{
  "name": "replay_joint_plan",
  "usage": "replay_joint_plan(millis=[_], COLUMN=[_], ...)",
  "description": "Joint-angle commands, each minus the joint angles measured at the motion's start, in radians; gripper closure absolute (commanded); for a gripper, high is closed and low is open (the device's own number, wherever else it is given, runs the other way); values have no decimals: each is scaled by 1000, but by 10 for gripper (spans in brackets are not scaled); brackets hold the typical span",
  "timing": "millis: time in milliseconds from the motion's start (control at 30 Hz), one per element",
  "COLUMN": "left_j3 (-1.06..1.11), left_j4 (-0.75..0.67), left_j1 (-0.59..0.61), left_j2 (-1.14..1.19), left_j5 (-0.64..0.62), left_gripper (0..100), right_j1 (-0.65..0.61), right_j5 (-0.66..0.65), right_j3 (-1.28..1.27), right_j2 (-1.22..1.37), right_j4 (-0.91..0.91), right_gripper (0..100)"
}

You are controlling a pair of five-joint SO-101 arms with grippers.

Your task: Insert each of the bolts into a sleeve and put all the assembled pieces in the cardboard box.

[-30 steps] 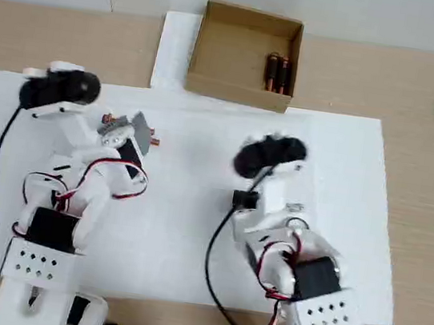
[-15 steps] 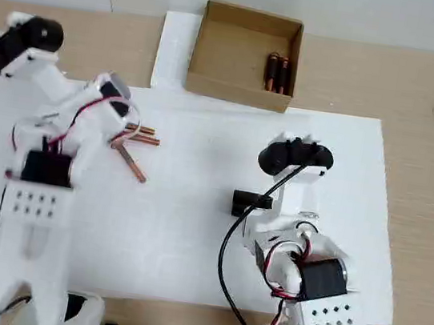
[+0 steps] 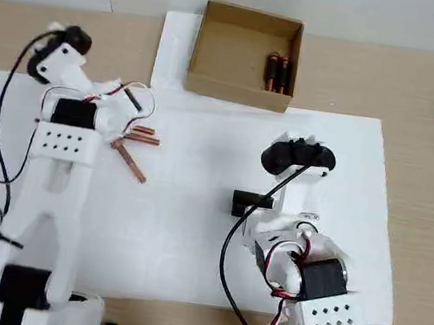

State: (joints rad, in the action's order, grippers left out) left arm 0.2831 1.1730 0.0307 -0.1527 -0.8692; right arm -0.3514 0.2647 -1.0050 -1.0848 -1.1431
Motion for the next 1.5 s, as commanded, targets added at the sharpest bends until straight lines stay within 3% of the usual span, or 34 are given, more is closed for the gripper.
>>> replay_joint_plan(millis=[0,167,367,767,1467], left_j3=[-47,-47,-45,-47,-45], left_j4=[48,52,51,55,-2], left_j1=[34,69,66,66,64], left_j2=[21,41,41,190,206], left_j5=[29,91,138,163,163], left_gripper=[992,982,842,842,887], right_j1=[7,7,7,7,7], right_j5=[9,11,12,12,54], right_j3=[5,5,5,5,5], right_j2=[-19,-19,-19,-19,-19], right_j4=[-5,-5,-5,-5,-22], right_gripper=[995,995,995,995,995])
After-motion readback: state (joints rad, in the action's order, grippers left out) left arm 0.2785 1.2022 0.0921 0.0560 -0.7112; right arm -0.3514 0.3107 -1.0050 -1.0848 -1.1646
